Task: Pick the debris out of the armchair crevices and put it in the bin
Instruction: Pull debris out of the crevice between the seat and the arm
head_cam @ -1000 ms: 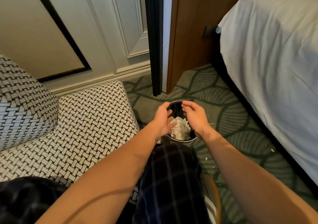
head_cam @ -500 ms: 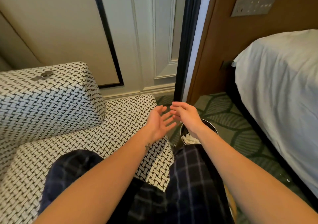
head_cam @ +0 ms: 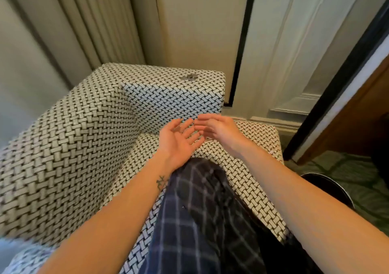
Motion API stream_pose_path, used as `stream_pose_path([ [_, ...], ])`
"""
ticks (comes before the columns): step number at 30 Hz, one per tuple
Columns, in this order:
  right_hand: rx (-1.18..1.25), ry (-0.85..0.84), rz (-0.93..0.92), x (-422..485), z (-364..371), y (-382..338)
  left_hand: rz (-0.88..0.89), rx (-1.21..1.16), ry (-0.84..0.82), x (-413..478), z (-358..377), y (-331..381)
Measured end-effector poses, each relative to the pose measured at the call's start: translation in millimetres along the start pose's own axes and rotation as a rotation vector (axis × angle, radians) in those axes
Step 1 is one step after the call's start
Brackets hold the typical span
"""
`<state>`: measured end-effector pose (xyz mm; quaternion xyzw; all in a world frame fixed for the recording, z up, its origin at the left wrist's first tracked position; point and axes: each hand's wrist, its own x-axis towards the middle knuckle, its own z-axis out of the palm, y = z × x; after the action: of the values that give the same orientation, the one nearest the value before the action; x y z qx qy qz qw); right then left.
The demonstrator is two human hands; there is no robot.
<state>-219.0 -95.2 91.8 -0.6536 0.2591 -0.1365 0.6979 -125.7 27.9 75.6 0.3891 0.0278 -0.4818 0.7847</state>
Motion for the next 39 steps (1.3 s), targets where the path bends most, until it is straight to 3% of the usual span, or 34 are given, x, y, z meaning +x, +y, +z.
stream_pose_path([
  [8, -0.165, -0.374, 0.063, 20, 142, 14, 0.136, -0.154, 0.16, -60, -132, 50],
  [14, -0.382, -0.571, 0.082, 13, 212, 39, 0.133, -0.324, 0.269, -106, -214, 35],
  [19, -0.549, -0.65, 0.078, 5, 252, 64, 0.033, -0.462, 0.211, -146, -257, 4],
  [26, -0.832, -0.833, 0.046, -18, 285, 101, 0.038, -0.522, 0.217, -184, -305, -24],
  [30, -0.987, -0.86, -0.008, -30, 297, 122, 0.019, -0.452, 0.157, -188, -321, -31],
  [35, -1.307, -0.827, -0.329, -39, 308, 139, -0.085, -0.473, 0.09, -185, -327, -36],
  [39, -1.274, -0.721, -0.426, -42, 307, 147, -0.096, -0.482, 0.063, -184, -328, -36],
])
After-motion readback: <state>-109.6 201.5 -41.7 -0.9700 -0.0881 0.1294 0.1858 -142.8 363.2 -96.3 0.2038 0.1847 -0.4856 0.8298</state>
